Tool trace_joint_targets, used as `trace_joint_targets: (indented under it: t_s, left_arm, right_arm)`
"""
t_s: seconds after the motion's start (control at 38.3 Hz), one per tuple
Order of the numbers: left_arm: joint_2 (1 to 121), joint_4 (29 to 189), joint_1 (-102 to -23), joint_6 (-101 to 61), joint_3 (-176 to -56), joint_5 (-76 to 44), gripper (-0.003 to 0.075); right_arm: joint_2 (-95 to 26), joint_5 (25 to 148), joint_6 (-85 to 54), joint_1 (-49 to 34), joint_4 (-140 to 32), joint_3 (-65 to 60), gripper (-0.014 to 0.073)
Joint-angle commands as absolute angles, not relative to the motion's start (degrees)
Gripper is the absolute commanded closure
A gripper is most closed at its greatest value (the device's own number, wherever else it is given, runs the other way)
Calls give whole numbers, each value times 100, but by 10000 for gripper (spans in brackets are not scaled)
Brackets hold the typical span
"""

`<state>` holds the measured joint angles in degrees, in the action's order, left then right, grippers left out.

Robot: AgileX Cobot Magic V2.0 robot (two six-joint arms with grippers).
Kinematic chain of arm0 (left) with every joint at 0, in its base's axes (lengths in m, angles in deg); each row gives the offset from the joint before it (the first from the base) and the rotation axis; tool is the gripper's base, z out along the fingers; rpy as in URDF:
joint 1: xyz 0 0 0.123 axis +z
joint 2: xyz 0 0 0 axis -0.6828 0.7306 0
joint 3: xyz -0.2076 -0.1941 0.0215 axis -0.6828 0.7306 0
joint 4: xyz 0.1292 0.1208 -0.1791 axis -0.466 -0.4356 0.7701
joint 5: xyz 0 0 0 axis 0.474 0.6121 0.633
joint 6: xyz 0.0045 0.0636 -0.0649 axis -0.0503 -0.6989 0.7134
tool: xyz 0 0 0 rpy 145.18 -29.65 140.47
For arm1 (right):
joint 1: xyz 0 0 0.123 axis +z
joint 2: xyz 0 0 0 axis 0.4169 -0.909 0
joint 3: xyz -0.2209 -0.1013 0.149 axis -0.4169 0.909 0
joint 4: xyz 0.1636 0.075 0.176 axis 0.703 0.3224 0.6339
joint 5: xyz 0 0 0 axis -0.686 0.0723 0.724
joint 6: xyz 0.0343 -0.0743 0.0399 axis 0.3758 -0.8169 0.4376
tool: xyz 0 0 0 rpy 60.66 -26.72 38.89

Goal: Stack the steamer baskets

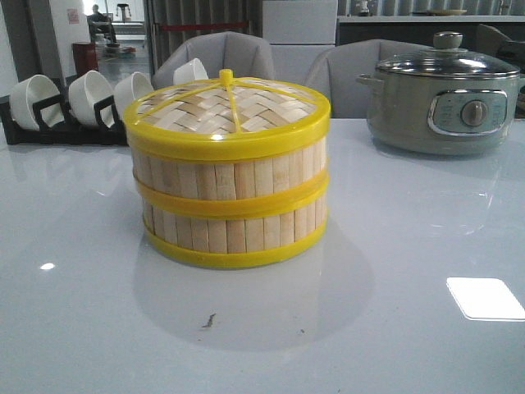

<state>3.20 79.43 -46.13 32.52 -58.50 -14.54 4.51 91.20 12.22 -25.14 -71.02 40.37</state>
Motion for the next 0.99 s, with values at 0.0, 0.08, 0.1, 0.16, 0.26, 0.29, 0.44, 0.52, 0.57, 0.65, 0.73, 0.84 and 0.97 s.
trace_joint_targets:
  t_s: [0.0,0.08,0.1,0.16,0.26,0.29,0.44,0.52,0.57,0.65,0.73,0.84,0.97]
  left_arm:
    - [238,7976,-4589,3291,-5844,-1981,634]
    - [238,7976,-4589,3291,-5844,-1981,634]
    - [238,7976,-4589,3291,-5844,-1981,634]
    - [238,7976,-4589,3291,-5844,-1994,634]
    - [238,8024,-4589,3241,-5844,-2087,634]
    - [238,8024,-4589,3207,-5844,-2160,634]
    - [238,8049,-4589,2584,-5844,-2606,634]
    - [238,8049,-4589,2482,-5844,-2644,634]
    - [238,8049,-4589,2482,-5844,-2644,634]
    - [238,8015,-4589,2482,-5844,-2644,634]
    - [238,7926,-4589,2482,-5844,-2644,634]
    - [238,7898,-4589,2482,-5844,-2602,634]
    - [238,7898,-4589,2482,-5844,-2598,634]
  right_arm:
    - [410,8629,1185,-2540,-7136,3870,526]
    - [410,8629,1185,-2540,-7136,3870,526]
    - [410,8629,1185,-2540,-7136,3870,526]
    - [410,8629,1185,-2540,-7136,3870,526]
    - [410,8629,1185,-2540,-7136,3870,526]
    - [410,8629,1185,-2540,-7136,3870,526]
    - [410,8629,1185,-2540,-7136,3870,526]
    - [410,8629,1185,-2540,-7136,3870,526]
    - [410,8629,1185,-2540,-7136,3870,526]
    - [410,8629,1185,-2540,-7136,3870,526]
    - [410,8629,1185,-2540,-7136,3870,526]
    - [410,8629,1185,-2540,-7136,3870,526]
    - [410,8629,1185,-2540,-7136,3870,526]
